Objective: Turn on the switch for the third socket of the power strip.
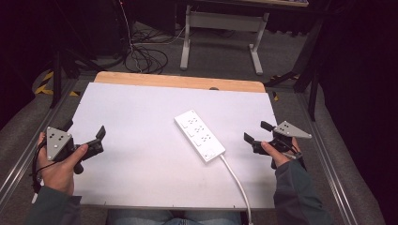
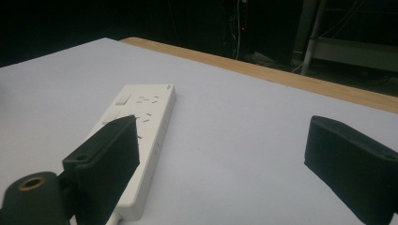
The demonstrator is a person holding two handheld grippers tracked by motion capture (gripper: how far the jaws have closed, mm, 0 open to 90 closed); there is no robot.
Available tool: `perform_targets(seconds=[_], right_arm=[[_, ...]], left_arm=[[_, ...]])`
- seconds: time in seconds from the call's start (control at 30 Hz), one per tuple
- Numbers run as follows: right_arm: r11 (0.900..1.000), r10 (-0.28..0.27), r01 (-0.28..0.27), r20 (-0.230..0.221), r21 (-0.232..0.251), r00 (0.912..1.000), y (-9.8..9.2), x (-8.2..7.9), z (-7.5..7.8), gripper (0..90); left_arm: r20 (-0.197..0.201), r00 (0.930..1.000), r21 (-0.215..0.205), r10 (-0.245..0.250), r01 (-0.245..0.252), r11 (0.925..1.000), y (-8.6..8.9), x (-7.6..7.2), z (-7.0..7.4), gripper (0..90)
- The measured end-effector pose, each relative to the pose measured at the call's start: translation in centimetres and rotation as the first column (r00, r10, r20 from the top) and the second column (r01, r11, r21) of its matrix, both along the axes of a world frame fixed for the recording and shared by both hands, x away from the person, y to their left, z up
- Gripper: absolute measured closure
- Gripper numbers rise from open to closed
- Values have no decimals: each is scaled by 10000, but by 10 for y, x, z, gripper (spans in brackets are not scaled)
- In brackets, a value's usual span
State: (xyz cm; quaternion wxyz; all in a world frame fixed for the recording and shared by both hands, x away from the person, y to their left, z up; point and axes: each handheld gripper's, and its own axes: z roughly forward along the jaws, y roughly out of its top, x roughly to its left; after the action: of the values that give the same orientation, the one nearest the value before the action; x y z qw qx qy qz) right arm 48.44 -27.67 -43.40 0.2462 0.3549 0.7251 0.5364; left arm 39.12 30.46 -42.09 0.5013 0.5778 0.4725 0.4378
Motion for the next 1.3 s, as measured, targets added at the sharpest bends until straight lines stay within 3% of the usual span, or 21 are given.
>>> perform_targets(seconds=[0.37, 0.53, 0.77, 0.97, 1.3], right_arm=[[9997, -99, 98, 34, 202, 9999, 0, -1, 0, 87], [10000, 9, -11, 228, 82, 9997, 1, -1, 0, 95], [10000, -24, 24, 103, -33, 9999, 1, -1, -1, 124], [10000, 43, -43, 36, 34, 10000, -1, -2, 1, 265], [9996, 227, -225, 110, -146, 9997, 0, -2, 1, 384]], left_arm=[[-3, 10000, -32, 13, -13, 10000, 0, 1, 0, 1], [12, 10000, 6, -5, 5, 10000, 0, 1, 0, 1], [-27, 10000, -28, 7, -7, 10000, 0, 1, 0, 1], [-41, 10000, -44, -17, 17, 10000, 0, 1, -1, 2], [-70, 10000, 23, -67, 68, 10000, 0, 3, -1, 2]])
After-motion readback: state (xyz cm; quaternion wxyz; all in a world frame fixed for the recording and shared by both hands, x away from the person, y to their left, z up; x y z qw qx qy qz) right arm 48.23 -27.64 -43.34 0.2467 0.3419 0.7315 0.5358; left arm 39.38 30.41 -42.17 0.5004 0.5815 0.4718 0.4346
